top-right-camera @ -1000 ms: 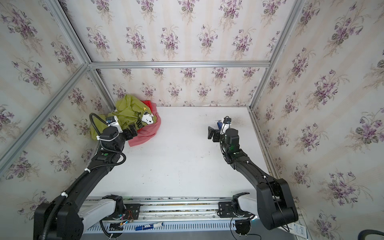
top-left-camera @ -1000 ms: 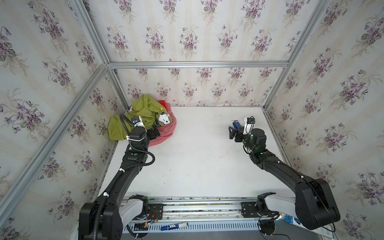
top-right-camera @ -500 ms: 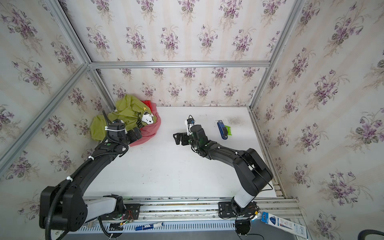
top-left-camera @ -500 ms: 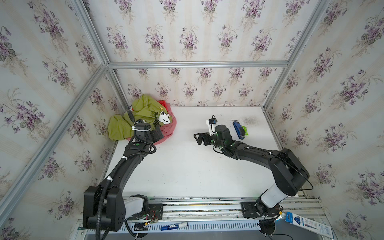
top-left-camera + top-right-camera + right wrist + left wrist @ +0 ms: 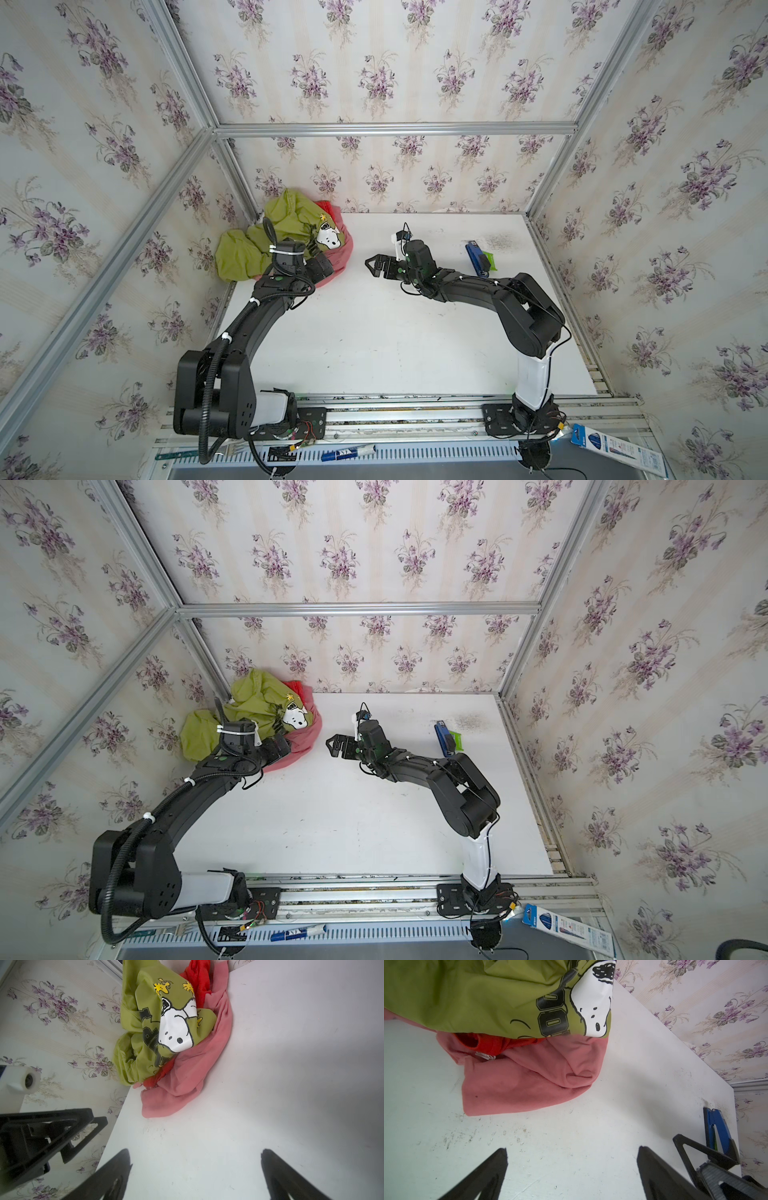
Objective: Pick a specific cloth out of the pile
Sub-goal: 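Move the left gripper to the cloth pile while the right gripper reaches toward it, then close the right gripper on the pink shirt edge beside the left gripper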
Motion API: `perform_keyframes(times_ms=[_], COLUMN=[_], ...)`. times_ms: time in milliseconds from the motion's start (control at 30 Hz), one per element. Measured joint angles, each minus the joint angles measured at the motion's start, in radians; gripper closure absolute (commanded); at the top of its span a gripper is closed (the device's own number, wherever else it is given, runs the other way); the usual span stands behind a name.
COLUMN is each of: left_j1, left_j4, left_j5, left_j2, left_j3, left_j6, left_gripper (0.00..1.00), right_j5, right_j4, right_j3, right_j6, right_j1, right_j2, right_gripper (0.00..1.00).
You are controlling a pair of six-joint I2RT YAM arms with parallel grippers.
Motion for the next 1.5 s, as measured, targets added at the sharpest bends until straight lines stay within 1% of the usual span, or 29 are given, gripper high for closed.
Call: perform_keyframes(times_ms=[167,300,367,433,467,533,567,633,867,1200,1500], left_j1=[0.001,0.001,0.001,0.003,0.003,0.003,0.003,0.003,0.004,0.005,0.005], left_j4=[-0.003,-0.006,-0.006,-0.006,-0.006,-0.006,-0.006,-0.006,-0.005,-0.006,-0.006], left_j5=[0.039,0.049,0.052,0.055,0.056,0.061,0.063,0.066,0.073,0.082,0.127], left_j2=[0.029,0.045,0.050,0.053,0.055,0.059,0.061,0.064,0.076,0.082,0.085], left_j3=[0.012,0.013,0.014,0.014,0.015,0.018,0.020,0.024,0.030,0.024,0.024], left_j6=[-0.016,-0.023,-0.025,-0.026,-0.026,-0.026,-0.026,-0.026,-0.026,-0.029,-0.038], left_gripper=[0.00,0.00,0.00,0.00,0.00,0.00,0.00,0.00,0.00,0.00,0.00], right_j5=[-0.022,-0.041,-0.045,-0.047,-0.048,-0.051,-0.051,-0.054,-0.055,-0.046,-0.036], right_j4=[-0.020,-0.029,-0.032,-0.031,-0.028,-0.029,-0.029,-0.030,-0.039,-0.031,-0.023], right_j3=[0.114,0.195,0.226,0.248,0.261,0.290,0.306,0.337,0.417,0.481,0.541], right_j6=[0.069,0.135,0.165,0.197,0.214,0.232,0.248,0.267,0.304,0.408,0.483], right_j1=[0.000,0.000,0.000,0.002,0.003,0.004,0.005,0.009,0.032,0.037,0.058], right_j2=[0.085,0.150,0.177,0.203,0.218,0.254,0.270,0.300,0.367,0.444,0.508], right_gripper=[0.14,0.21,0.30,0.37,0.43,0.52,0.54,0.55,0.55,0.55,0.56])
